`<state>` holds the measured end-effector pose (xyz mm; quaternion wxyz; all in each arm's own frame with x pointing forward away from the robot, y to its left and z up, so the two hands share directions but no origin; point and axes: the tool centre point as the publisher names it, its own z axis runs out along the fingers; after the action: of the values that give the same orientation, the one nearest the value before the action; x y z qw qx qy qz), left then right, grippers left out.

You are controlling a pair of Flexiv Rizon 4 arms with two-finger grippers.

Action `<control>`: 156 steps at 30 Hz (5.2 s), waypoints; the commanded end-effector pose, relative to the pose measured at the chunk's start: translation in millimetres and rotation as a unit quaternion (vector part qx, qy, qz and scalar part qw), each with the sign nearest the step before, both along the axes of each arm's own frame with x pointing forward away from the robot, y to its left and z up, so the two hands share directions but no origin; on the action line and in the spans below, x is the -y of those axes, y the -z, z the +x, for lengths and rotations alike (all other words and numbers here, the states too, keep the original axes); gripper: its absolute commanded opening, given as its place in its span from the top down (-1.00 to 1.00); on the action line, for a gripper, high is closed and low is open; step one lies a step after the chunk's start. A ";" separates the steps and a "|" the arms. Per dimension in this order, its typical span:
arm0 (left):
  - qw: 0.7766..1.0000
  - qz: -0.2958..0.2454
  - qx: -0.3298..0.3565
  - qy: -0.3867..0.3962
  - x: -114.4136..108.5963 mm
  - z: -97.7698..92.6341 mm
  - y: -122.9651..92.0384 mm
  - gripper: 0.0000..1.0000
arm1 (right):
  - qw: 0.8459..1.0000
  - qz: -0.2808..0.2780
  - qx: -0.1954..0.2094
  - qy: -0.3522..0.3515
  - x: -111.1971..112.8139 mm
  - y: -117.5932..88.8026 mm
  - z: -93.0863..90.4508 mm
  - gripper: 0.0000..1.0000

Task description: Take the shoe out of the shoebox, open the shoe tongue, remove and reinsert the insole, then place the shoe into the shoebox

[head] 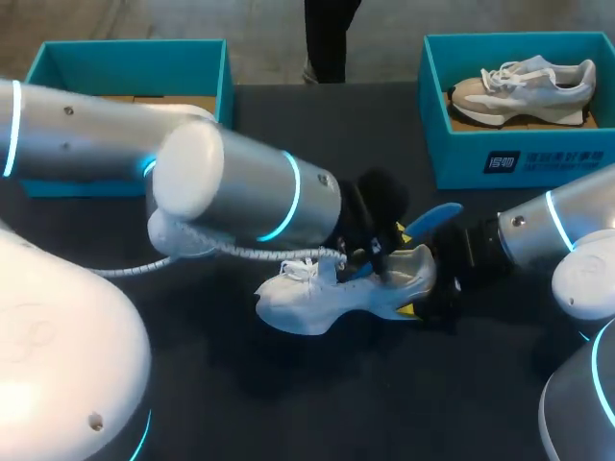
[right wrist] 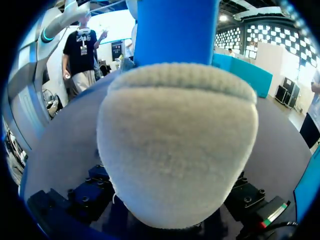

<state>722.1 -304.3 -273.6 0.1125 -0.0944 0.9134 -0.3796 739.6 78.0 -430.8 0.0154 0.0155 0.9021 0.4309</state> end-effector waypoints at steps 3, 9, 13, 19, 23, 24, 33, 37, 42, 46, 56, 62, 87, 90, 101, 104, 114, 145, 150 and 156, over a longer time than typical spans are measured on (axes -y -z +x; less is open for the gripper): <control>0.993 0.018 -0.077 0.083 4.4 5.3 -11.9 1.00 | 1.000 -0.002 0.000 0.000 -2.6 7.7 0.7 1.00; 0.984 0.017 -0.123 0.127 9.2 9.7 -13.8 1.00 | 1.000 -0.002 0.000 0.000 -2.6 7.7 0.7 1.00; 0.971 -0.010 -0.152 0.186 14.3 7.4 -25.1 1.00 | 1.000 -0.002 0.000 0.000 -2.6 7.7 0.7 1.00; 0.948 -0.053 -0.171 0.262 20.9 1.9 -46.3 1.00 | 1.000 -0.002 0.000 0.000 -2.6 7.7 0.7 1.00; 0.935 -0.087 -0.184 0.291 22.2 1.8 -54.1 1.00 | 1.000 -0.002 0.000 0.000 -2.6 7.7 0.7 1.00; 0.933 -0.090 -0.186 0.295 22.4 1.7 -55.6 1.00 | 1.000 -0.002 0.000 0.000 -2.6 7.7 0.7 1.00; 0.901 -0.136 -0.208 0.356 23.5 -2.6 -78.2 1.00 | 1.000 -0.002 0.000 0.000 -2.6 7.7 0.7 1.00; 0.884 -0.156 -0.214 0.385 21.2 -5.9 -94.2 1.00 | 1.000 -0.002 0.000 0.000 -2.6 7.7 0.7 1.00; 0.866 -0.190 -0.209 0.413 14.4 -12.7 -115.8 1.00 | 1.000 -0.002 0.000 0.000 -2.6 7.7 0.7 1.00; 0.865 -0.225 -0.185 0.409 6.8 -19.8 -134.3 1.00 | 1.000 -0.002 0.000 0.000 -2.6 7.7 0.7 1.00; 0.867 -0.287 -0.138 0.383 -7.3 -30.4 -169.8 1.00 | 1.000 -0.002 0.000 0.000 -2.6 7.7 0.7 1.00; 0.879 -0.289 -0.102 0.365 -20.1 -34.3 -190.0 1.00 | 1.000 -0.002 0.000 0.000 -2.6 7.7 0.7 1.00; 0.888 -0.272 -0.095 0.359 -26.4 -25.4 -197.4 1.00 | 1.000 -0.002 0.000 0.000 -2.6 7.7 0.7 1.00; 0.888 -0.272 -0.095 0.359 -26.4 -25.4 -197.4 1.00 | 1.000 -0.002 0.000 0.000 -2.6 7.7 0.7 1.00; 0.888 -0.322 -0.126 0.304 -22.2 -21.8 -212.3 1.00 | 1.000 -0.002 0.000 0.000 -2.6 7.7 0.7 1.00; 0.883 -0.347 -0.140 0.282 -20.9 -20.3 -221.0 1.00 | 1.000 -0.002 0.000 0.000 -2.6 7.7 0.7 1.00; 0.843 -0.430 -0.257 0.199 -29.3 -32.2 -243.8 1.00 | 1.000 -0.002 0.000 0.000 -2.6 7.7 0.7 1.00; 0.775 -0.466 -0.401 0.143 -56.4 -100.3 -275.3 1.00 | 1.000 -0.002 0.000 0.000 -2.6 7.7 0.7 1.00; 0.775 -0.462 -0.408 0.139 -61.9 -106.0 -272.0 1.00 | 1.000 -0.002 0.000 0.000 -2.6 7.7 0.7 1.00; 0.780 -0.461 -0.404 0.129 -67.3 -101.6 -268.0 1.00 | 1.000 -0.002 0.000 0.000 -2.6 7.7 0.7 1.00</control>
<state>625.6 -243.7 -4.7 -0.3765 -0.1587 0.5965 -0.6909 739.7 78.0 -431.0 0.0154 0.0156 0.9021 0.4309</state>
